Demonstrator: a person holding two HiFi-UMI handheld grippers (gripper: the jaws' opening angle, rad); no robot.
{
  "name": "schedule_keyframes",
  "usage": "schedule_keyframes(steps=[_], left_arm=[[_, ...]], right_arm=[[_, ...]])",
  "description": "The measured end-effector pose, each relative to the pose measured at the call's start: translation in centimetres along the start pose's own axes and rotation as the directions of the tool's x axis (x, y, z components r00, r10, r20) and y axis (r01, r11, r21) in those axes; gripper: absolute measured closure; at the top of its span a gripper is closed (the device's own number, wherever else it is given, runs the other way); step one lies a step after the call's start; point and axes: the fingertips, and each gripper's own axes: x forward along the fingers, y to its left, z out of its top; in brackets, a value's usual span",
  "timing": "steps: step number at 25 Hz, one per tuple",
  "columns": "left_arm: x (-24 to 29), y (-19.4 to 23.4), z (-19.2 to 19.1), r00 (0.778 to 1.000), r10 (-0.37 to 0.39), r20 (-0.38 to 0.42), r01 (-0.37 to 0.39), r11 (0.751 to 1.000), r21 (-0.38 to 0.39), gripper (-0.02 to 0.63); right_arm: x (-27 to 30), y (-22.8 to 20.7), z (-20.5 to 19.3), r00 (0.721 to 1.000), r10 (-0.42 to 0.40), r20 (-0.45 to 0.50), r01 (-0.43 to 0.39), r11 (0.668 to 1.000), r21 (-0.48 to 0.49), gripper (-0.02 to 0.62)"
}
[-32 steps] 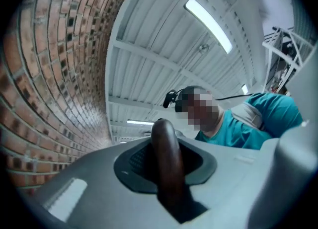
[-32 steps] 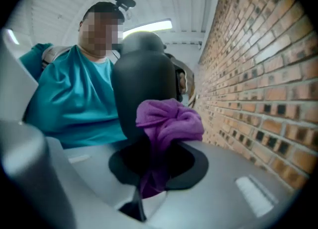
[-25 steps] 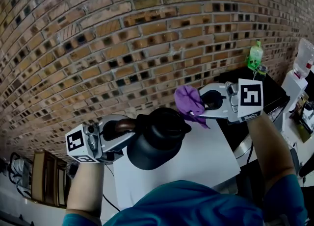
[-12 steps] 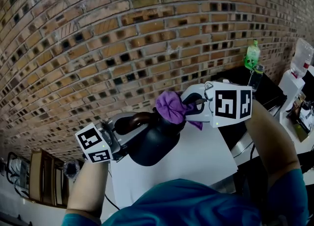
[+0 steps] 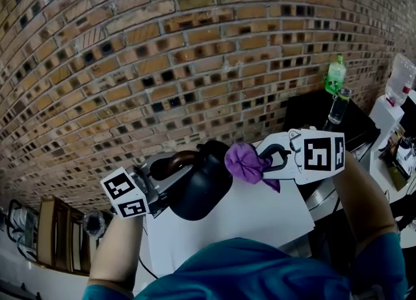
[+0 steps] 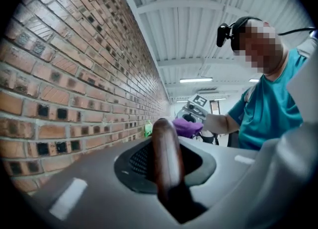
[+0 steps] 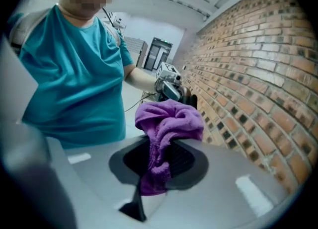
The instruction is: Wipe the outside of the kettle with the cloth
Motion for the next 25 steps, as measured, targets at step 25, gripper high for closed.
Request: schedule_keyframes(steps=[25], left_arm=[[-3.6,3.0,8.2,0.91,0.194,0.366,-0.14,0.975,-0.17,0.511]], right_arm=[[-0.7,-2.8,2.6,0.841,-0.421,0.339,0.383,0.907,0.174,0.531]])
